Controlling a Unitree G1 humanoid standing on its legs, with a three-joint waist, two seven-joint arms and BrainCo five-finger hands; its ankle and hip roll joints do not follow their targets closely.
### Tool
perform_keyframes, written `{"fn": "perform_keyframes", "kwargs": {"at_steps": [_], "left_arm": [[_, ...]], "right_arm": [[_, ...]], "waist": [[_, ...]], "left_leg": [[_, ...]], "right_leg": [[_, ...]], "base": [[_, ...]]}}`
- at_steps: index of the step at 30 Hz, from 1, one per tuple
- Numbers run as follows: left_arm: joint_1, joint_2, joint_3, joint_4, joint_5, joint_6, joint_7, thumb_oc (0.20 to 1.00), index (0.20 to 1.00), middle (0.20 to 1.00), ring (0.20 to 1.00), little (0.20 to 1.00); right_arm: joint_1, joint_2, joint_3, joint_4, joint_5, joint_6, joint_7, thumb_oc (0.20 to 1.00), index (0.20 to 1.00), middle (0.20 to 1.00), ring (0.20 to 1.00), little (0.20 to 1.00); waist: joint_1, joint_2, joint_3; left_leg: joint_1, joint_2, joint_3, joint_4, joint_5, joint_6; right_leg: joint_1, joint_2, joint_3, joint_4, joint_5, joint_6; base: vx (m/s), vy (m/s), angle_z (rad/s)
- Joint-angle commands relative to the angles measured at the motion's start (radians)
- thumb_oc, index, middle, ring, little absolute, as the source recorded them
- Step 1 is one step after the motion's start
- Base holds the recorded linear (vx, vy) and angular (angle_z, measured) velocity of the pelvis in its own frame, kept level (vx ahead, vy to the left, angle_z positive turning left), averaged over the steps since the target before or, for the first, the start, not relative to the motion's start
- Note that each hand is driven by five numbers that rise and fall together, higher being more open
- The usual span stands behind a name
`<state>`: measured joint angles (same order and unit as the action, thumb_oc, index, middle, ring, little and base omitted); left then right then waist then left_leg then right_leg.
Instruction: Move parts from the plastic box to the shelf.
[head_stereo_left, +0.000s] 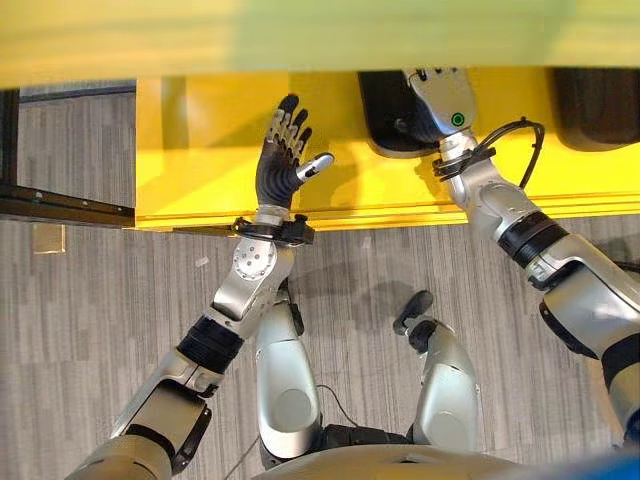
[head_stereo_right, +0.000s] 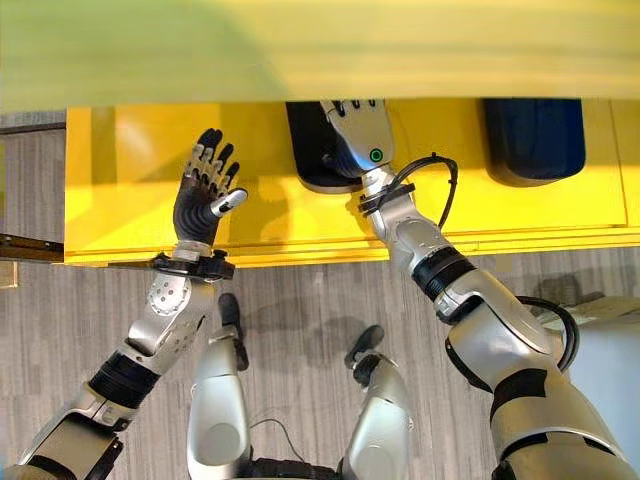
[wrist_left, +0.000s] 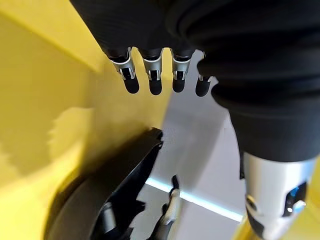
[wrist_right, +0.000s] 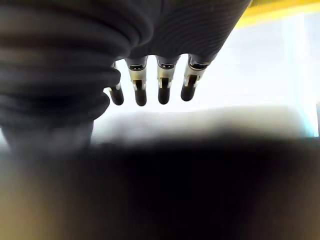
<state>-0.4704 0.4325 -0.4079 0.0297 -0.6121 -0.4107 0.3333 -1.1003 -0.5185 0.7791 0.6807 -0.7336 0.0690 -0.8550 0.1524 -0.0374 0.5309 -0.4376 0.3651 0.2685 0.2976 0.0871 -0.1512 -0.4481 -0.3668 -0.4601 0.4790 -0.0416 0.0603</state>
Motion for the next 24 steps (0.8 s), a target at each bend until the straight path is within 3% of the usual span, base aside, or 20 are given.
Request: {"fn": "perform_keyframes", "kwargs": {"at_steps": [1, 2, 5, 13, 18, 21, 24], "left_arm": [[-0.033, -0.034, -0.020, -0.167, 0.071, -0.159, 0.066, 1.000, 1.000, 1.000, 1.000, 1.000], [-0.028, -0.026, -0.008, -0.198, 0.089, -0.194, 0.083, 1.000, 1.000, 1.000, 1.000, 1.000], [-0.008, -0.034, 0.021, -0.250, 0.101, -0.188, 0.098, 1.000, 1.000, 1.000, 1.000, 1.000], [0.050, -0.048, 0.039, -0.287, 0.104, -0.169, 0.117, 1.000, 1.000, 1.000, 1.000, 1.000], [0.088, -0.048, 0.049, -0.310, 0.138, -0.188, 0.140, 1.000, 1.000, 1.000, 1.000, 1.000], [0.125, -0.053, 0.073, -0.324, 0.171, -0.159, 0.145, 1.000, 1.000, 1.000, 1.000, 1.000], [0.176, -0.035, 0.112, -0.338, 0.171, -0.156, 0.148, 1.000, 1.000, 1.000, 1.000, 1.000]], "right_arm": [[-0.051, -0.035, -0.108, -0.128, 0.033, -0.043, -0.179, 1.000, 1.000, 1.000, 1.000, 1.000], [-0.040, -0.041, -0.165, -0.207, 0.049, -0.091, -0.197, 1.000, 1.000, 1.000, 1.000, 1.000], [0.006, -0.040, -0.261, -0.389, 0.025, -0.159, -0.122, 1.000, 1.000, 1.000, 1.000, 1.000], [0.148, -0.027, -0.290, -0.621, 0.077, -0.142, 0.054, 1.000, 1.000, 1.000, 1.000, 1.000], [0.260, -0.019, -0.324, -0.766, 0.119, -0.141, 0.060, 1.000, 1.000, 1.000, 1.000, 1.000], [0.357, -0.015, -0.368, -0.851, 0.200, -0.148, 0.060, 1.000, 1.000, 1.000, 1.000, 1.000], [0.465, -0.039, -0.423, -0.911, 0.266, -0.202, 0.059, 1.000, 1.000, 1.000, 1.000, 1.000]], "waist": [[0.001, 0.040, -0.011], [-0.007, 0.046, -0.011], [-0.027, 0.060, -0.011], [-0.055, 0.068, -0.011], [-0.076, 0.074, -0.011], [-0.095, 0.078, -0.011], [-0.109, 0.076, -0.011]], "left_leg": [[-0.006, -0.025, 0.063, 0.015, -0.050, 0.014], [0.001, -0.031, 0.069, 0.011, -0.053, 0.014], [0.018, -0.037, 0.082, 0.004, -0.060, 0.014], [0.028, -0.036, 0.099, 0.000, -0.065, 0.017], [0.044, -0.038, 0.113, -0.007, -0.068, 0.022], [0.076, -0.044, 0.119, -0.015, -0.072, 0.027], [0.107, -0.047, 0.121, -0.023, -0.075, 0.029]], "right_leg": [[-0.021, 0.030, -0.004, 0.091, -0.085, 0.054], [-0.021, 0.029, 0.000, 0.091, -0.089, 0.055], [-0.023, 0.026, 0.015, 0.101, -0.108, 0.054], [-0.031, 0.027, 0.036, 0.108, -0.123, 0.049], [-0.025, 0.035, 0.048, 0.106, -0.127, 0.046], [-0.002, 0.044, 0.061, 0.108, -0.138, 0.043], [0.022, 0.051, 0.070, 0.105, -0.144, 0.042]], "base": [[0.01, 0.129, -0.06], [0.01, 0.143, -0.05], [0.00, 0.115, -0.01], [-0.01, 0.056, -0.04], [-0.02, 0.037, -0.06], [-0.02, 0.055, -0.12], [-0.01, 0.003, -0.09]]}}
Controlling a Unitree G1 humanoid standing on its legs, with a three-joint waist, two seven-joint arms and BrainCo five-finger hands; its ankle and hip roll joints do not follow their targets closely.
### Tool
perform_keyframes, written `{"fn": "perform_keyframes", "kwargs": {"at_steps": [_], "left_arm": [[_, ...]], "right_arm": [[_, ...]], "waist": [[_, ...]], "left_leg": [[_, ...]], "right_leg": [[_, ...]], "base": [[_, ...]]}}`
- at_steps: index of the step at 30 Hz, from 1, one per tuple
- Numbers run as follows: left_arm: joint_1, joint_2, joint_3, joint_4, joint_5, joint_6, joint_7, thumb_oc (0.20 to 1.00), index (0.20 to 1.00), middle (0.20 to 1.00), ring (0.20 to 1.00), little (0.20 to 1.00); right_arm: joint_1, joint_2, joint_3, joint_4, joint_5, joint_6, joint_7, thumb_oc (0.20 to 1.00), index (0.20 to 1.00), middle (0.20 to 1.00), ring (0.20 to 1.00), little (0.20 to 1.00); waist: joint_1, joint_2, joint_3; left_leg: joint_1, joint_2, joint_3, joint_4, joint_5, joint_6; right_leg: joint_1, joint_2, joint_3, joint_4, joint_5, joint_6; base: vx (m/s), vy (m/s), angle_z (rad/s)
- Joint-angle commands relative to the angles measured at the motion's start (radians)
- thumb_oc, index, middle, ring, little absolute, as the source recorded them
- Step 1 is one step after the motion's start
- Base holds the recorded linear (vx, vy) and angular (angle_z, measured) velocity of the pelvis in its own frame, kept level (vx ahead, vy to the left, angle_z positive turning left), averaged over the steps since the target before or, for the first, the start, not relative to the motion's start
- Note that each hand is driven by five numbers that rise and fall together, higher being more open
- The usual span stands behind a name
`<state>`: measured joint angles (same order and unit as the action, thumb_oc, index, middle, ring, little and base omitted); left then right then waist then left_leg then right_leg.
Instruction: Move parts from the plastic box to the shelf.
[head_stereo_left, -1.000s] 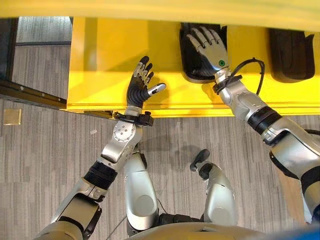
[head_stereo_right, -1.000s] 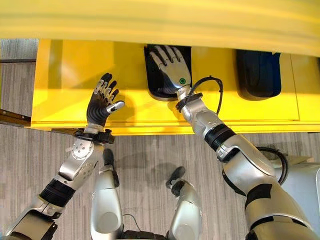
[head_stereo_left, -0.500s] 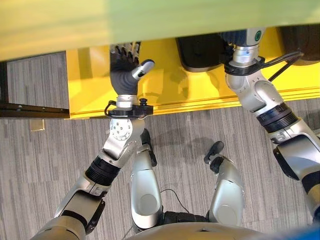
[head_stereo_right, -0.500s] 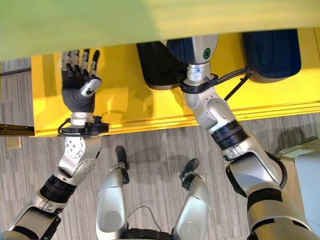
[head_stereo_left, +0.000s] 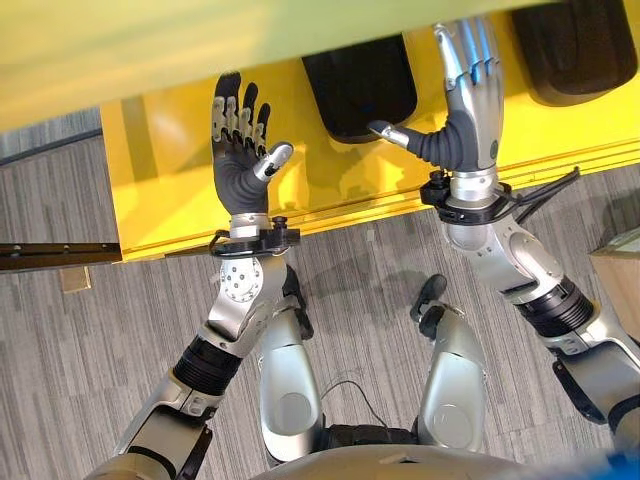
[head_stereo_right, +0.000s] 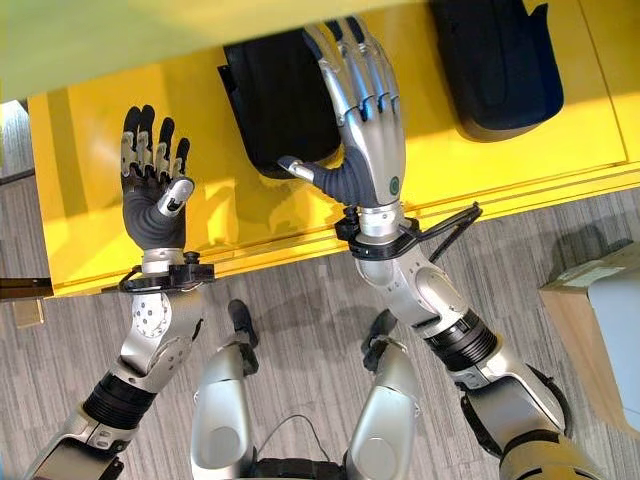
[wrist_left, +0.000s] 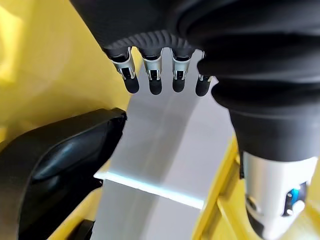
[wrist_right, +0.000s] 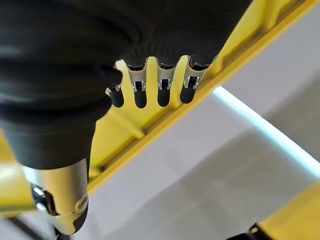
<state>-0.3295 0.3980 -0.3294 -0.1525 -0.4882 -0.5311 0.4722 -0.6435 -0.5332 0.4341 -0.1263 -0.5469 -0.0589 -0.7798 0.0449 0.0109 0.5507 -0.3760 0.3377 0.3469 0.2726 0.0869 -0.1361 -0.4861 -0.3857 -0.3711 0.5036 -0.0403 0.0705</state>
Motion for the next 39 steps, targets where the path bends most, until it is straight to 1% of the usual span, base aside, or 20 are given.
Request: {"fn": "perform_keyframes", "kwargs": {"at_steps": [1, 3, 4, 8, 11, 12, 13, 18, 19, 20, 21, 23, 24, 26, 28, 29, 31, 32, 35, 39], "left_arm": [[0.051, 0.004, 0.045, -0.160, 0.051, -0.039, 0.011, 1.000, 1.000, 1.000, 1.000, 1.000], [0.139, 0.023, 0.107, -0.174, 0.057, -0.059, 0.011, 1.000, 1.000, 1.000, 1.000, 1.000], [0.148, 0.024, 0.110, -0.177, 0.058, -0.060, 0.013, 1.000, 1.000, 1.000, 1.000, 1.000], [0.299, 0.041, 0.219, -0.199, 0.052, -0.094, 0.019, 1.000, 1.000, 1.000, 1.000, 1.000], [0.369, 0.047, 0.258, -0.217, 0.037, -0.105, 0.015, 1.000, 1.000, 1.000, 1.000, 1.000], [0.418, 0.049, 0.289, -0.226, 0.009, -0.099, 0.019, 1.000, 1.000, 1.000, 1.000, 1.000], [0.500, 0.049, 0.335, -0.235, -0.042, -0.093, -0.008, 1.000, 1.000, 1.000, 1.000, 1.000], [0.593, 0.042, 0.373, -0.231, -0.137, -0.074, -0.114, 1.000, 1.000, 1.000, 1.000, 1.000], [0.595, 0.041, 0.371, -0.223, -0.141, -0.068, -0.142, 1.000, 1.000, 1.000, 1.000, 1.000], [0.583, 0.044, 0.356, -0.204, -0.124, -0.064, -0.186, 1.000, 1.000, 1.000, 1.000, 1.000], [0.570, 0.056, 0.342, -0.191, -0.134, -0.050, -0.222, 1.000, 1.000, 1.000, 1.000, 1.000], [0.564, 0.059, 0.333, -0.186, -0.146, -0.038, -0.245, 1.000, 1.000, 1.000, 1.000, 1.000], [0.552, 0.067, 0.301, -0.175, -0.120, -0.025, -0.288, 1.000, 1.000, 1.000, 1.000, 1.000], [0.537, 0.070, 0.261, -0.165, -0.092, -0.018, -0.309, 1.000, 1.000, 1.000, 1.000, 1.000], [0.529, 0.067, 0.233, -0.157, -0.089, -0.009, -0.335, 1.000, 1.000, 1.000, 1.000, 1.000], [0.518, 0.048, 0.177, -0.137, -0.073, 0.011, -0.370, 1.000, 1.000, 1.000, 1.000, 1.000], [0.515, 0.044, 0.137, -0.130, -0.062, 0.025, -0.394, 1.000, 1.000, 1.000, 1.000, 1.000], [0.517, 0.049, 0.119, -0.124, -0.054, 0.024, -0.394, 1.000, 1.000, 1.000, 1.000, 1.000], [0.508, 0.077, 0.072, -0.114, -0.035, 0.006, -0.384, 1.000, 1.000, 1.000, 1.000, 1.000], [0.464, 0.118, 0.023, -0.087, -0.041, -0.014, -0.448, 1.000, 1.000, 1.000, 1.000, 1.000]], "right_arm": [[0.041, -0.025, -0.093, -0.126, 0.080, -0.086, -0.013, 1.000, 1.000, 1.000, 1.000, 1.000], [0.212, -0.029, -0.167, -0.213, 0.094, -0.134, -0.008, 1.000, 1.000, 1.000, 1.000, 1.000], [0.226, -0.029, -0.173, -0.220, 0.101, -0.135, -0.007, 1.000, 1.000, 1.000, 1.000, 1.000], [0.456, -0.055, -0.278, -0.278, 0.113, -0.275, -0.007, 1.000, 1.000, 1.000, 1.000, 1.000], [0.517, -0.062, -0.301, -0.308, 0.128, -0.293, 0.007, 1.000, 1.000, 1.000, 1.000, 1.000], [0.548, -0.070, -0.316, -0.318, 0.147, -0.309, 0.024, 1.000, 1.000, 1.000, 1.000, 1.000], [0.602, -0.078, -0.336, -0.329, 0.182, -0.325, 0.053, 1.000, 1.000, 1.000, 1.000, 1.000], [0.636, -0.106, -0.338, -0.314, 0.221, -0.293, 0.059, 1.000, 1.000, 1.000, 1.000, 1.000], [0.640, -0.110, -0.335, -0.307, 0.225, -0.285, 0.050, 1.000, 1.000, 1.000, 1.000, 1.000], [0.645, -0.121, -0.339, -0.295, 0.256, -0.264, 0.033, 1.000, 1.000, 1.000, 1.000, 1.000], [0.659, -0.134, -0.353, -0.282, 0.286, -0.253, 0.021, 1.000, 1.000, 1.000, 1.000, 1.000], [0.674, -0.137, -0.363, -0.276, 0.306, -0.249, 0.016, 1.000, 1.000, 1.000, 1.000, 1.000], [0.708, -0.122, -0.374, -0.254, 0.337, -0.240, -0.014, 1.000, 1.000, 1.000, 1.000, 1.000], [0.724, -0.101, -0.377, -0.219, 0.385, -0.236, -0.023, 1.000, 1.000, 1.000, 1.000, 1.000], [0.733, -0.088, -0.377, -0.189, 0.442, -0.227, -0.022, 1.000, 1.000, 1.000, 1.000, 1.000], [0.737, -0.056, -0.361, -0.113, 0.502, -0.215, -0.024, 1.000, 1.000, 1.000, 1.000, 1.000], [0.743, -0.038, -0.348, -0.085, 0.511, -0.199, -0.011, 1.000, 1.000, 1.000, 1.000, 1.000], [0.744, -0.038, -0.341, -0.084, 0.538, -0.180, 0.012, 1.000, 1.000, 1.000, 1.000, 1.000], [0.736, -0.058, -0.319, -0.072, 0.594, -0.155, 0.017, 1.000, 1.000, 1.000, 1.000, 1.000], [0.733, -0.055, -0.327, -0.010, 0.673, -0.138, -0.026, 1.000, 1.000, 1.000, 1.000, 1.000]], "waist": [[-0.006, 0.027, -0.031], [-0.025, 0.023, -0.031], [-0.026, 0.023, -0.031], [-0.042, 0.015, -0.031], [-0.041, 0.009, -0.048], [-0.039, 0.001, -0.062], [-0.032, -0.014, -0.087], [-0.003, -0.038, -0.124], [-0.004, -0.039, -0.130], [-0.012, -0.038, -0.140], [-0.029, -0.041, -0.153], [-0.035, -0.038, -0.161], [-0.052, -0.038, -0.181], [-0.059, -0.038, -0.194], [-0.056, -0.040, -0.202], [-0.053, -0.043, -0.219], [-0.049, -0.043, -0.231], [-0.038, -0.044, -0.234], [-0.033, -0.042, -0.241], [-0.058, -0.044, -0.260]], "left_leg": [[0.053, -0.020, 0.043, 0.000, -0.075, 0.014], [0.091, -0.020, 0.043, -0.007, -0.078, 0.016], [0.096, -0.019, 0.043, -0.008, -0.079, 0.016], [0.149, 0.012, 0.043, -0.009, -0.071, 0.008], [0.169, 0.031, 0.043, -0.021, -0.056, -0.001], [0.187, 0.052, 0.043, -0.040, -0.039, -0.009], [0.212, 0.087, 0.031, -0.067, 0.025, -0.031], [0.242, 0.092, -0.022, -0.131, 0.118, -0.053], [0.238, 0.083, -0.014, -0.118, 0.113, -0.053], [0.232, 0.044, 0.021, -0.071, 0.075, -0.042], [0.237, -0.021, 0.068, -0.018, -0.001, -0.014], [0.245, -0.063, 0.083, 0.000, -0.051, 0.006], [0.255, -0.153, 0.106, 0.029, -0.112, 0.037], [0.252, -0.219, 0.102, 0.025, -0.147, 0.062], [0.255, -0.239, 0.096, -0.002, -0.157, 0.068], [0.285, -0.280, 0.080, -0.051, -0.181, 0.094], [0.320, -0.276, 0.106, -0.097, -0.167, 0.091], [0.338, -0.262, 0.135, -0.116, -0.151, 0.087], [0.375, -0.234, 0.182, -0.156, -0.118, 0.097], [0.400, -0.233, 0.172, -0.193, -0.117, 0.130]], "right_leg": [[0.064, 0.072, -0.017, 0.081, -0.146, 0.032], [0.094, 0.086, -0.002, 0.085, -0.158, 0.028], [0.097, 0.087, -0.001, 0.086, -0.159, 0.028], [0.142, 0.104, 0.005, 0.108, -0.188, 0.011], [0.151, 0.109, 0.005, 0.113, -0.199, 0.004], [0.159, 0.110, 0.001, 0.116, -0.208, -0.002], [0.178, 0.127, 0.002, 0.098, -0.208, -0.011], [0.249, 0.164, 0.007, -0.030, -0.180, -0.012], [0.278, 0.179, -0.004, -0.075, -0.169, -0.015], [0.322, 0.201, -0.022, -0.142, -0.153, -0.021], [0.354, 0.216, -0.025, -0.213, -0.132, -0.021], [0.375, 0.224, -0.021, -0.254, -0.115, -0.012], [0.413, 0.241, -0.001, -0.333, -0.073, 0.008], [0.434, 0.259, 0.031, -0.390, -0.033, 0.027], [0.446, 0.265, 0.041, -0.424, -0.009, 0.037], [0.459, 0.271, 0.057, -0.457, 0.029, 0.049], [0.468, 0.277, 0.017, -0.453, 0.039, 0.058], [0.475, 0.264, -0.025, -0.438, 0.045, 0.064], [0.480, 0.225, -0.075, -0.380, 0.043, 0.075], [0.485, 0.206, -0.015, -0.315, 0.013, 0.084]], "base": [[-0.01, -0.021, -0.08], [-0.03, -0.101, -0.08], [-0.03, -0.141, -0.08], [0.01, -0.172, -0.12], [0.04, -0.173, -0.13], [0.09, -0.293, -0.17], [0.10, -0.315, -0.16], [0.04, -0.181, -0.06], [0.02, -0.130, -0.03], [-0.02, -0.190, 0.16], [-0.02, -0.150, 0.38], [0.01, -0.044, 0.35], [0.02, 0.000, 0.06], [0.00, 0.023, -0.01], [0.00, 0.115, -0.14], [-0.03, 0.214, -0.44], [-0.05, 0.179, -0.49], [-0.06, 0.063, -0.56], [-0.12, -0.019, -0.85], [-0.13, -0.226, -0.58]]}}
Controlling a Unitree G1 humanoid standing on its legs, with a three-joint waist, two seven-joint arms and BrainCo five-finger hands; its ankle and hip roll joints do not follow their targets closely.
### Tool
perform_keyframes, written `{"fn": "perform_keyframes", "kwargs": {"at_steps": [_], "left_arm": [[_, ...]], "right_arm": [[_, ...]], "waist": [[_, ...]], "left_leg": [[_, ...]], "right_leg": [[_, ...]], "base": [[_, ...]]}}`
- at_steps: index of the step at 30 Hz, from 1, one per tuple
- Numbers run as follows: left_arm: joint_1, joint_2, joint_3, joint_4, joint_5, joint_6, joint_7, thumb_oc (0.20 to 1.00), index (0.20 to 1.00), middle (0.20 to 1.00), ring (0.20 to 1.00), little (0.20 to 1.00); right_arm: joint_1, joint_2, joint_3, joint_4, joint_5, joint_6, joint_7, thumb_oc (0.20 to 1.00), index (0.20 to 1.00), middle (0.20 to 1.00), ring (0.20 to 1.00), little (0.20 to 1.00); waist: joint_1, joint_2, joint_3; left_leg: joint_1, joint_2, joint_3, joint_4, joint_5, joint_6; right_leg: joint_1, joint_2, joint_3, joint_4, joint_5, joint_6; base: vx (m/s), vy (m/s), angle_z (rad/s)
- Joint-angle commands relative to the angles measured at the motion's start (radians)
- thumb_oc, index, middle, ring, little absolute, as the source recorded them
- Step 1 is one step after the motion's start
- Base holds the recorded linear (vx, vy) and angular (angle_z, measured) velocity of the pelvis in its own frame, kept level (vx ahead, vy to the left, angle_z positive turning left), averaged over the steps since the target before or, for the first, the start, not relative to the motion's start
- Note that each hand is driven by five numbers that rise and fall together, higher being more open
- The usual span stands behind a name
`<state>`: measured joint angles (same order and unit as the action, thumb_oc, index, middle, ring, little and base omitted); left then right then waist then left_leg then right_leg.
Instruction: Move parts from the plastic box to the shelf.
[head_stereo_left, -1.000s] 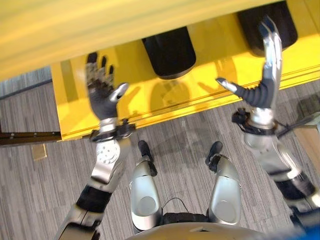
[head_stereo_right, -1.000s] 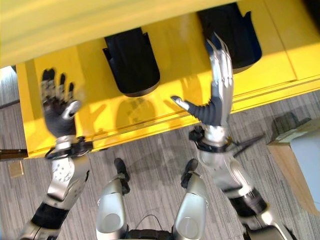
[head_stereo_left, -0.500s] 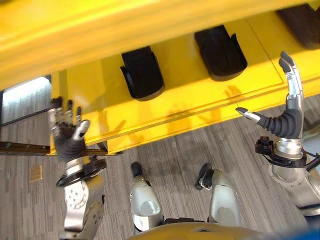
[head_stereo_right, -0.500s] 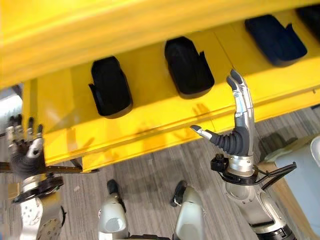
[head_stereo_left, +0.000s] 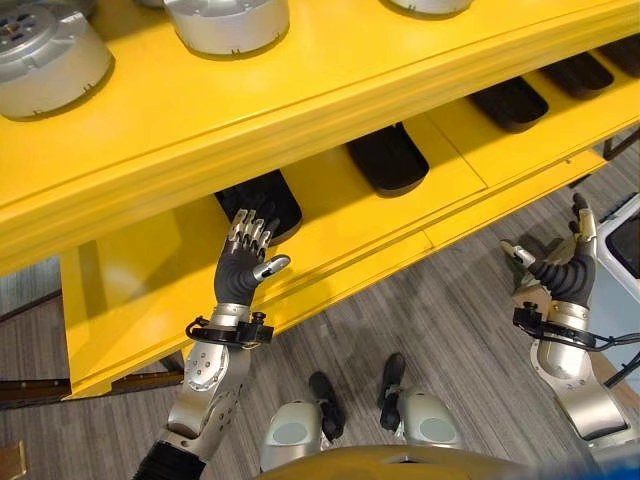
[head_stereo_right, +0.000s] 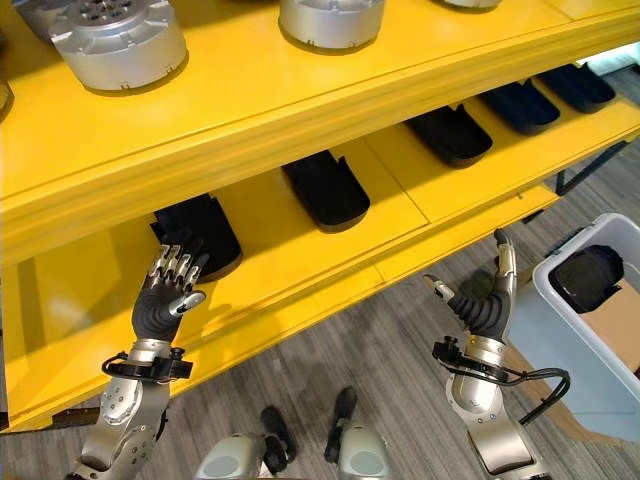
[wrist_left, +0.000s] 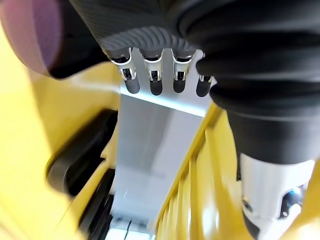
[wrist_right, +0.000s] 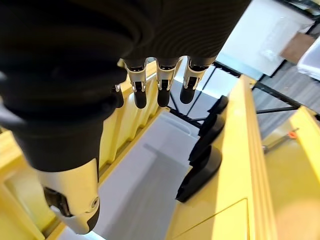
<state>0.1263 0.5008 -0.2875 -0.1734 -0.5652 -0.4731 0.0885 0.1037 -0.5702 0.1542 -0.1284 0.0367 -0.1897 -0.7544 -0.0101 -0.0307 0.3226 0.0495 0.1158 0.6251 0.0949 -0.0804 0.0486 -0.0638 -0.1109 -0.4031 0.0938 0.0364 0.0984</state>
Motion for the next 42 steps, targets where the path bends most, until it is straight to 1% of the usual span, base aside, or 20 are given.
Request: {"fn": "perform_keyframes", "kwargs": {"at_steps": [1, 3, 4, 7, 9, 14, 18, 19, 20, 22, 23, 26, 31, 34, 35, 36, 37, 38, 39, 42], "left_arm": [[0.002, 0.020, -0.028, -0.058, 0.045, -0.079, -0.075, 1.000, 1.000, 1.000, 1.000, 1.000], [-0.021, 0.026, -0.062, -0.040, 0.049, -0.069, -0.107, 1.000, 1.000, 1.000, 1.000, 1.000], [-0.029, 0.019, -0.084, -0.033, 0.063, -0.073, -0.096, 1.000, 1.000, 1.000, 1.000, 1.000], [-0.042, 0.012, -0.104, -0.027, 0.036, -0.063, -0.094, 1.000, 1.000, 1.000, 1.000, 1.000], [-0.051, 0.014, -0.120, -0.034, 0.063, -0.055, -0.093, 1.000, 1.000, 1.000, 1.000, 1.000], [-0.061, 0.023, -0.113, -0.039, 0.011, -0.077, -0.064, 1.000, 1.000, 1.000, 1.000, 1.000], [-0.079, -0.004, -0.120, -0.028, -0.001, -0.062, -0.024, 1.000, 1.000, 1.000, 1.000, 1.000], [-0.082, -0.017, -0.119, -0.019, -0.012, -0.048, 0.010, 1.000, 1.000, 1.000, 1.000, 1.000], [-0.086, -0.032, -0.111, -0.008, -0.003, -0.038, 0.049, 1.000, 1.000, 1.000, 1.000, 1.000], [-0.094, -0.052, -0.102, 0.009, 0.027, -0.026, 0.085, 1.000, 1.000, 1.000, 1.000, 1.000], [-0.102, -0.063, -0.094, 0.024, 0.043, -0.007, 0.124, 1.000, 1.000, 1.000, 1.000, 1.000], [-0.117, -0.080, -0.081, 0.033, 0.045, 0.014, 0.143, 1.000, 1.000, 1.000, 1.000, 1.000], [-0.134, -0.104, -0.059, 0.042, 0.054, 0.036, 0.184, 1.000, 1.000, 1.000, 1.000, 1.000], [-0.126, -0.112, -0.039, 0.049, 0.053, 0.047, 0.193, 1.000, 1.000, 1.000, 1.000, 1.000], [-0.124, -0.113, -0.039, 0.051, 0.054, 0.047, 0.191, 1.000, 1.000, 1.000, 1.000, 1.000], [-0.123, -0.115, -0.027, 0.058, 0.051, 0.050, 0.186, 1.000, 1.000, 1.000, 1.000, 1.000], [-0.123, -0.115, -0.013, 0.068, 0.041, 0.063, 0.170, 1.000, 1.000, 1.000, 1.000, 1.000], [-0.123, -0.115, -0.011, 0.070, 0.041, 0.064, 0.167, 1.000, 1.000, 1.000, 1.000, 1.000], [-0.130, -0.112, -0.006, 0.077, 0.051, 0.085, 0.142, 1.000, 1.000, 1.000, 1.000, 1.000], [-0.137, -0.108, -0.022, 0.087, 0.073, 0.129, 0.111, 1.000, 1.000, 1.000, 1.000, 1.000]], "right_arm": [[-0.012, -0.007, -0.052, -0.001, 0.087, 0.001, -0.051, 1.000, 1.000, 1.000, 1.000, 1.000], [-0.022, 0.014, -0.050, 0.015, 0.085, 0.037, -0.045, 1.000, 1.000, 1.000, 1.000, 1.000], [-0.041, 0.022, -0.041, 0.012, 0.068, 0.074, -0.036, 1.000, 1.000, 1.000, 1.000, 1.000], [-0.074, 0.013, -0.019, 0.009, 0.037, 0.117, -0.037, 1.000, 1.000, 1.000, 1.000, 1.000], [-0.093, -0.004, -0.009, -0.006, -0.035, 0.142, -0.049, 1.000, 1.000, 1.000, 1.000, 1.000], [-0.122, -0.060, 0.015, -0.035, -0.132, 0.170, -0.046, 1.000, 1.000, 1.000, 1.000, 1.000], [-0.181, -0.088, 0.054, 0.007, -0.133, 0.159, -0.021, 1.000, 1.000, 1.000, 1.000, 1.000], [-0.192, -0.087, 0.068, 0.022, -0.120, 0.146, -0.025, 1.000, 1.000, 1.000, 1.000, 1.000], [-0.199, -0.073, 0.086, 0.038, -0.101, 0.132, -0.034, 1.000, 1.000, 1.000, 1.000, 1.000], [-0.203, -0.046, 0.105, 0.062, -0.088, 0.108, -0.030, 1.000, 1.000, 1.000, 1.000, 1.000], [-0.198, -0.028, 0.113, 0.073, -0.067, 0.097, -0.013, 1.000, 1.000, 1.000, 1.000, 1.000], [-0.190, -0.004, 0.126, 0.080, -0.052, 0.084, 0.011, 1.000, 1.000, 1.000, 1.000, 1.000], [-0.157, 0.041, 0.150, 0.081, 0.043, 0.069, 0.110, 1.000, 1.000, 1.000, 1.000, 1.000], [-0.120, 0.052, 0.159, 0.091, 0.062, 0.032, 0.168, 1.000, 1.000, 1.000, 1.000, 1.000], [-0.117, 0.053, 0.160, 0.092, 0.058, 0.029, 0.168, 1.000, 1.000, 1.000, 1.000, 1.000], [-0.117, 0.055, 0.163, 0.096, 0.057, 0.025, 0.178, 1.000, 1.000, 1.000, 1.000, 1.000], [-0.122, 0.062, 0.165, 0.105, 0.071, 0.025, 0.188, 1.000, 1.000, 1.000, 1.000, 1.000], [-0.123, 0.063, 0.165, 0.107, 0.076, 0.025, 0.187, 1.000, 1.000, 1.000, 1.000, 1.000], [-0.122, 0.081, 0.163, 0.113, 0.094, 0.034, 0.182, 1.000, 1.000, 1.000, 1.000, 1.000], [-0.117, 0.108, 0.155, 0.129, 0.073, 0.034, 0.123, 1.000, 1.000, 1.000, 1.000, 1.000]], "waist": [[-0.008, -0.002, -0.037], [-0.018, 0.001, -0.047], [-0.016, 0.004, -0.051], [-0.006, -0.003, -0.052], [-0.008, -0.012, -0.048], [-0.024, -0.015, -0.048], [-0.043, -0.012, -0.067], [-0.042, -0.008, -0.074], [-0.033, -0.006, -0.078], [-0.027, -0.006, -0.085], [-0.030, -0.005, -0.089], [-0.034, -0.004, -0.089], [-0.041, 0.007, -0.095], [-0.036, 0.021, -0.100], [-0.035, 0.022, -0.101], [-0.031, 0.024, -0.099], [-0.025, 0.026, -0.098], [-0.024, 0.025, -0.097], [-0.026, 0.021, -0.103], [-0.026, 0.009, -0.107]], "left_leg": [[-0.015, -0.013, -0.107, -0.028, 0.050, -0.050], [0.012, 0.005, -0.089, -0.056, 0.058, -0.048], [0.036, 0.028, -0.054, -0.076, 0.074, -0.060], [0.044, 0.061, 0.000, -0.068, 0.090, -0.089], [0.028, 0.102, 0.025, -0.028, 0.091, -0.100], [0.010, 0.179, 0.027, 0.039, 0.092, -0.124], [0.024, 0.284, 0.028, 0.109, 0.143, -0.179], [0.018, 0.286, -0.001, 0.136, 0.154, -0.191], [0.001, 0.265, -0.053, 0.171, 0.147, -0.189], [-0.022, 0.214, -0.092, 0.203, 0.101, -0.167], [-0.027, 0.181, -0.090, 0.209, 0.079, -0.155], [-0.041, 0.158, -0.092, 0.203, 0.084, -0.152], [-0.065, 0.138, -0.109, 0.054, 0.162, -0.162], [-0.096, 0.171, -0.150, -0.043, 0.270, -0.195], [-0.101, 0.176, -0.155, -0.044, 0.279, -0.198], [-0.108, 0.179, -0.174, -0.038, 0.259, -0.190], [-0.105, 0.169, -0.186, -0.023, 0.209, -0.170], [-0.104, 0.166, -0.184, -0.020, 0.200, -0.166], [-0.087, 0.148, -0.168, -0.001, 0.154, -0.145], [-0.077, 0.110, -0.156, 0.026, 0.110, -0.120]], "right_leg": [[0.061, -0.080, 0.027, 0.105, -0.059, 0.060], [0.062, -0.122, 0.023, 0.111, -0.030, 0.068], [0.062, -0.143, -0.011, 0.101, -0.006, 0.072], [0.090, -0.135, -0.080, 0.033, 0.008, 0.079], [0.099, -0.129, -0.104, 0.020, -0.005, 0.066], [0.072, -0.099, -0.093, 0.076, -0.072, 0.018], [0.067, -0.055, -0.075, 0.091, -0.115, -0.036], [0.064, -0.040, -0.056, 0.091, -0.124, -0.048], [0.065, -0.026, -0.029, 0.085, -0.130, -0.058], [0.071, -0.011, -0.003, 0.064, -0.126, -0.062], [0.080, 0.000, 0.006, 0.043, -0.119, -0.061], [0.096, 0.016, 0.023, 0.017, -0.115, -0.062], [0.125, 0.021, 0.036, 0.004, -0.122, -0.060], [0.139, 0.016, 0.044, 0.027, -0.146, -0.062], [0.139, 0.015, 0.046, 0.032, -0.150, -0.063], [0.132, 0.002, 0.057, 0.069, -0.172, -0.064], [0.128, -0.013, 0.058, 0.106, -0.192, -0.060], [0.126, -0.017, 0.059, 0.113, -0.196, -0.058], [0.127, -0.030, 0.046, 0.132, -0.204, -0.052], [0.121, -0.048, 0.046, 0.142, -0.190, -0.030]], "base": [[-0.10, -0.392, -0.25], [-0.08, -0.423, -0.47], [-0.05, -0.320, -0.34], [-0.02, -0.379, -0.93], [0.06, -0.544, -1.32], [0.10, -0.382, -0.87], [0.26, -0.415, -0.56], [0.31, -0.354, -0.62], [0.29, -0.308, -0.65], [0.24, -0.209, -0.80], [0.25, -0.163, -0.94], [0.18, -0.047, -0.40], [0.21, 0.142, -0.25], [0.26, 0.242, -0.23], [0.24, 0.281, -0.44], [0.23, 0.309, -0.62], [0.22, 0.308, -0.59], [0.22, 0.327, -0.70], [0.16, 0.253, -0.70], [0.15, 0.271, -0.37]]}}
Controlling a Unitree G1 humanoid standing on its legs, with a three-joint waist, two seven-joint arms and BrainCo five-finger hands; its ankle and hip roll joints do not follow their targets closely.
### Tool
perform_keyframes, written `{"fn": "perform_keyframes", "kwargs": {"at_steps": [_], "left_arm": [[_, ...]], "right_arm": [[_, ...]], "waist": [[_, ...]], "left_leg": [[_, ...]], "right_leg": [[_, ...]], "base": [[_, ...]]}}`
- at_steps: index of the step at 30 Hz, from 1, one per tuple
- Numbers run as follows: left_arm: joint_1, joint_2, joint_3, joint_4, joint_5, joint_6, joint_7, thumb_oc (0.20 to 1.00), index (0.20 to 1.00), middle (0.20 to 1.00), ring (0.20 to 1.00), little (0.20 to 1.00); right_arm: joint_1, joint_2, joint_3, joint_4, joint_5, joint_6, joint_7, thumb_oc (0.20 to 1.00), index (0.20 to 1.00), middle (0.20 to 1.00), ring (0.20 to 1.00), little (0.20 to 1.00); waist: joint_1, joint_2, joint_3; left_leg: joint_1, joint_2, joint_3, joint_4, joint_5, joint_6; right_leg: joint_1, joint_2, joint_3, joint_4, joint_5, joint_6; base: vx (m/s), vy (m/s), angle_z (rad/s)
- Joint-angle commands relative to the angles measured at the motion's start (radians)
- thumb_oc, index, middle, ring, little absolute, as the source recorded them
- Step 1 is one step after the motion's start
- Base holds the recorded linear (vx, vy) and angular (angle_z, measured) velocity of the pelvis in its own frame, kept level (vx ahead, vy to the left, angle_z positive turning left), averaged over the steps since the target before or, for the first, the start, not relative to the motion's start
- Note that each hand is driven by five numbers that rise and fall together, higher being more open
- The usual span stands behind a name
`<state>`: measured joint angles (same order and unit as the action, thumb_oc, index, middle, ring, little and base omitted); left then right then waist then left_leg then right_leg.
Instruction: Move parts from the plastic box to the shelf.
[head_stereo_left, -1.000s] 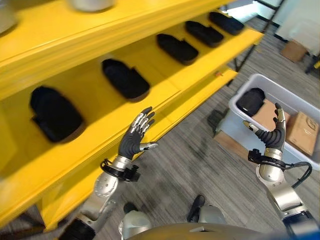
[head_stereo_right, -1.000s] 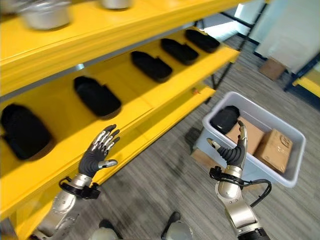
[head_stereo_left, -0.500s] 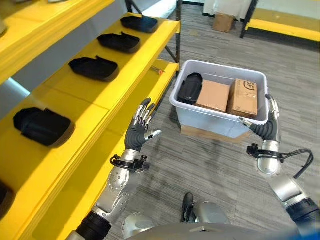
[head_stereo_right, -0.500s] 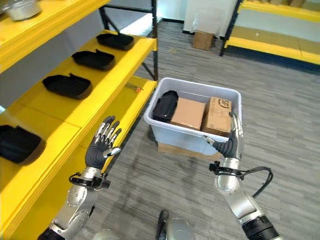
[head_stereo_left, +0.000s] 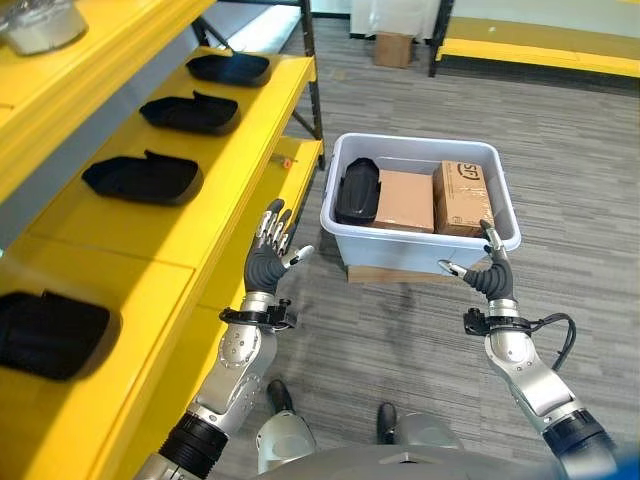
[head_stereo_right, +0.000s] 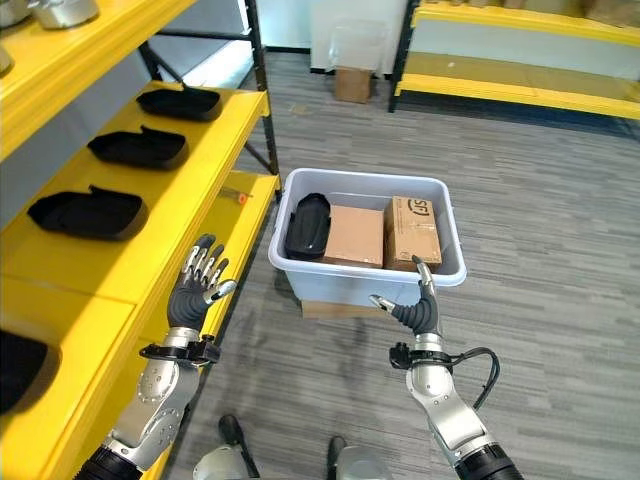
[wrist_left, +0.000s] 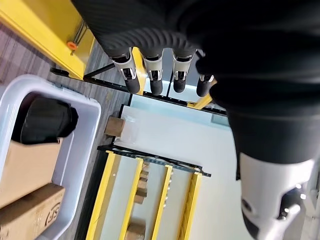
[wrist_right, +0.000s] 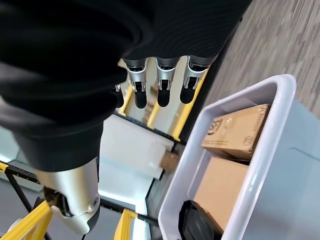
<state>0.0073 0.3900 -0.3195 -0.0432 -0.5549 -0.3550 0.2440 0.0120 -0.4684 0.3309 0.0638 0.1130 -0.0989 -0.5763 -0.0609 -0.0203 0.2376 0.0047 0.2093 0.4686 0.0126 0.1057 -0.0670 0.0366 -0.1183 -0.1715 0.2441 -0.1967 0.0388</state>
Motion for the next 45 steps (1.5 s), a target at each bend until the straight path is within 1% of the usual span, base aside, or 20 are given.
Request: {"fn": "perform_keyframes", "kwargs": {"at_steps": [1, 5, 7, 9, 10, 12, 13, 14, 15, 19, 22, 24, 27, 29, 30, 32, 36, 40, 42, 45], "left_arm": [[-0.021, 0.004, 0.002, -0.038, 0.056, 0.021, -0.054, 1.000, 1.000, 1.000, 1.000, 1.000], [-0.010, 0.011, -0.021, -0.037, 0.115, 0.009, -0.067, 1.000, 1.000, 1.000, 1.000, 1.000], [0.003, 0.025, -0.024, -0.048, 0.130, 0.005, -0.051, 1.000, 1.000, 1.000, 1.000, 1.000], [0.005, 0.034, -0.020, -0.053, 0.123, 0.004, -0.052, 1.000, 1.000, 1.000, 1.000, 1.000], [-0.010, 0.041, -0.021, -0.055, 0.121, 0.002, -0.043, 1.000, 1.000, 1.000, 1.000, 1.000], [-0.018, 0.043, -0.022, -0.054, 0.120, 0.005, -0.040, 1.000, 1.000, 1.000, 1.000, 1.000], [-0.052, 0.042, -0.033, -0.051, 0.131, 0.019, -0.025, 1.000, 1.000, 1.000, 1.000, 1.000], [-0.057, 0.042, -0.035, -0.051, 0.132, 0.022, -0.023, 1.000, 1.000, 1.000, 1.000, 1.000], [-0.054, 0.045, -0.027, -0.057, 0.127, 0.021, -0.013, 1.000, 1.000, 1.000, 1.000, 1.000], [-0.027, 0.043, -0.013, -0.066, 0.100, 0.011, 0.001, 1.000, 1.000, 1.000, 1.000, 1.000], [-0.001, 0.041, 0.018, -0.081, 0.068, -0.006, -0.010, 1.000, 1.000, 1.000, 1.000, 1.000], [-0.003, 0.036, 0.019, -0.074, 0.067, -0.009, -0.003, 1.000, 1.000, 1.000, 1.000, 1.000], [-0.037, 0.015, -0.009, -0.050, 0.062, -0.024, -0.001, 1.000, 1.000, 1.000, 1.000, 1.000], [-0.055, 0.003, -0.030, -0.052, 0.073, -0.015, 0.011, 1.000, 1.000, 1.000, 1.000, 1.000], [-0.064, 0.002, -0.038, -0.053, 0.075, -0.005, 0.017, 1.000, 1.000, 1.000, 1.000, 1.000], [-0.050, 0.011, -0.037, -0.054, 0.077, 0.006, 0.046, 1.000, 1.000, 1.000, 1.000, 1.000], [-0.028, 0.020, -0.020, -0.072, 0.084, 0.019, 0.051, 1.000, 1.000, 1.000, 1.000, 1.000], [0.003, 0.029, 0.018, -0.078, 0.086, 0.002, 0.069, 1.000, 1.000, 1.000, 1.000, 1.000], [0.008, 0.024, 0.032, -0.072, 0.086, -0.011, 0.074, 1.000, 1.000, 1.000, 1.000, 1.000], [0.017, 0.020, 0.031, -0.062, 0.078, -0.024, 0.077, 1.000, 1.000, 1.000, 1.000, 1.000]], "right_arm": [[-0.026, 0.015, -0.022, -0.057, -0.003, -0.053, -0.073, 1.000, 1.000, 1.000, 1.000, 1.000], [-0.036, 0.034, -0.026, -0.048, 0.017, -0.036, -0.087, 1.000, 1.000, 1.000, 1.000, 1.000], [-0.045, 0.040, -0.020, -0.057, 0.006, -0.015, -0.065, 1.000, 1.000, 1.000, 1.000, 1.000], [-0.046, 0.040, -0.018, -0.055, 0.001, -0.020, -0.057, 1.000, 1.000, 1.000, 1.000, 1.000], [-0.052, 0.041, -0.020, -0.053, 0.000, -0.020, -0.056, 1.000, 1.000, 1.000, 1.000, 1.000], [-0.057, 0.042, -0.022, -0.051, 0.003, -0.021, -0.058, 1.000, 1.000, 1.000, 1.000, 1.000], [-0.074, 0.055, -0.031, -0.042, -0.012, -0.016, -0.063, 1.000, 1.000, 1.000, 1.000, 1.000], [-0.075, 0.058, -0.032, -0.041, -0.016, -0.015, -0.064, 1.000, 1.000, 1.000, 1.000, 1.000], [-0.065, 0.066, -0.054, -0.042, -0.034, -0.004, -0.032, 1.000, 1.000, 1.000, 1.000, 1.000], [-0.053, 0.058, -0.064, -0.041, -0.042, -0.001, -0.008, 1.000, 1.000, 1.000, 1.000, 1.000], [-0.060, 0.018, -0.059, -0.043, -0.047, 0.005, 0.008, 1.000, 1.000, 1.000, 1.000, 1.000], [-0.063, 0.005, -0.058, -0.041, -0.035, 0.008, 0.014, 1.000, 1.000, 1.000, 1.000, 1.000], [-0.054, -0.019, -0.058, -0.046, -0.050, 0.005, 0.009, 1.000, 1.000, 1.000, 1.000, 1.000], [-0.053, -0.026, -0.057, -0.052, -0.047, 0.013, 0.004, 1.000, 1.000, 1.000, 1.000, 1.000], [-0.059, -0.030, -0.053, -0.047, -0.049, 0.012, -0.001, 1.000, 1.000, 1.000, 1.000, 1.000], [-0.071, -0.034, -0.039, -0.031, -0.061, -0.018, 0.020, 1.000, 1.000, 1.000, 1.000, 1.000], [-0.060, -0.033, -0.038, -0.054, -0.064, -0.023, 0.033, 1.000, 1.000, 1.000, 1.000, 1.000], [-0.072, -0.035, -0.012, -0.047, -0.123, -0.090, 0.064, 1.000, 1.000, 1.000, 1.000, 1.000], [-0.084, -0.033, 0.017, -0.058, -0.159, -0.087, 0.057, 1.000, 1.000, 1.000, 1.000, 1.000], [-0.076, -0.029, 0.038, -0.060, -0.146, -0.079, 0.052, 1.000, 1.000, 1.000, 1.000, 1.000]], "waist": [[0.024, -0.004, -0.022], [0.038, 0.009, -0.021], [0.044, 0.016, 0.004], [0.041, 0.012, 0.019], [0.030, 0.002, 0.037], [0.028, 0.002, 0.043], [0.007, -0.009, 0.057], [0.004, -0.009, 0.060], [-0.010, -0.009, 0.059], [-0.007, -0.004, 0.056], [0.000, 0.006, 0.053], [-0.004, 0.007, 0.051], [-0.039, 0.019, 0.045], [-0.056, 0.018, 0.043], [-0.057, 0.021, 0.044], [-0.034, 0.019, 0.044], [-0.022, 0.010, 0.042], [0.028, 0.007, 0.059], [0.042, 0.008, 0.062], [0.051, 0.017, 0.062]], "left_leg": [[-0.023, 0.003, 0.011, 0.106, -0.086, 0.004], [0.015, -0.027, 0.054, 0.073, -0.097, 0.036], [0.051, -0.041, 0.079, 0.061, -0.120, 0.067], [0.064, -0.035, 0.100, 0.076, -0.131, 0.063], [0.072, -0.031, 0.116, 0.093, -0.150, 0.057], [0.072, -0.030, 0.120, 0.097, -0.157, 0.057], [0.082, -0.022, 0.124, 0.114, -0.190, 0.048], [0.083, -0.018, 0.124, 0.119, -0.196, 0.046], [0.087, 0.028, 0.129, 0.154, -0.212, 0.027], [0.077, 0.075, 0.121, 0.196, -0.213, 0.010], [0.061, 0.132, 0.109, 0.204, -0.197, -0.011], [0.055, 0.151, 0.113, 0.205, -0.185, -0.021], [0.046, 0.239, 0.219, 0.206, -0.018, -0.089], [0.044, 0.248, 0.266, 0.215, 0.012, -0.100], [0.038, 0.233, 0.271, 0.215, 0.002, -0.093], [0.010, 0.139, 0.223, 0.205, -0.064, -0.052], [-0.009, 0.088, 0.198, 0.235, -0.124, -0.017], [-0.071, -0.001, 0.075, 0.281, -0.158, 0.007], [-0.079, -0.008, 0.074, 0.180, -0.117, 0.004], [-0.116, 0.024, 0.073, 0.080, 0.000, -0.033]], "right_leg": [[0.016, -0.043, -0.184, 0.000, 0.045, 0.036], [-0.027, -0.061, -0.236, 0.123, 0.020, 0.053], [-0.121, -0.126, -0.270, 0.257, 0.052, 0.083], [-0.133, -0.145, -0.290, 0.192, 0.080, 0.083], [-0.151, -0.177, -0.290, 0.085, 0.166, 0.104], [-0.154, -0.184, -0.287, 0.053, 0.196, 0.112], [-0.193, -0.247, -0.231, -0.067, 0.335, 0.164], [-0.202, -0.260, -0.218, -0.077, 0.353, 0.171], [-0.200, -0.257, -0.184, -0.088, 0.327, 0.184], [-0.183, -0.235, -0.196, -0.054, 0.273, 0.162], [-0.200, -0.200, -0.223, 0.045, 0.162, 0.091], [-0.200, -0.186, -0.234, 0.053, 0.143, 0.072], [-0.160, -0.125, -0.284, 0.001, 0.120, 0.033], [-0.141, -0.102, -0.299, -0.028, 0.116, 0.020], [-0.134, -0.088, -0.305, -0.028, 0.104, 0.011], [-0.125, -0.052, -0.317, -0.013, 0.081, -0.003], [-0.113, -0.035, -0.321, -0.021, 0.075, -0.010], [-0.090, 0.008, -0.274, -0.038, 0.072, -0.015], [-0.067, 0.021, -0.270, -0.061, 0.074, -0.006], [-0.040, 0.031, -0.273, -0.072, 0.068, -0.006]], "base": [[0.08, 0.152, -0.29], [0.08, 0.200, -0.30], [0.10, 0.079, -0.82], [0.11, -0.169, -0.82], [0.10, -0.250, -0.73], [0.11, -0.243, -0.40], [0.17, -0.320, -0.10], [0.48, -0.688, 0.12], [0.46, -0.544, 0.20], [0.28, -0.321, 0.12], [0.26, -0.339, -0.09], [0.20, -0.306, -0.08], [0.21, -0.323, 0.24], [0.16, -0.239, 0.75], [0.24, -0.336, 0.92], [0.23, -0.271, 0.41], [0.12, -0.109, -0.05], [0.14, -0.027, -0.23], [0.16, 0.114, -0.22], [0.15, 0.151, 0.13]]}}
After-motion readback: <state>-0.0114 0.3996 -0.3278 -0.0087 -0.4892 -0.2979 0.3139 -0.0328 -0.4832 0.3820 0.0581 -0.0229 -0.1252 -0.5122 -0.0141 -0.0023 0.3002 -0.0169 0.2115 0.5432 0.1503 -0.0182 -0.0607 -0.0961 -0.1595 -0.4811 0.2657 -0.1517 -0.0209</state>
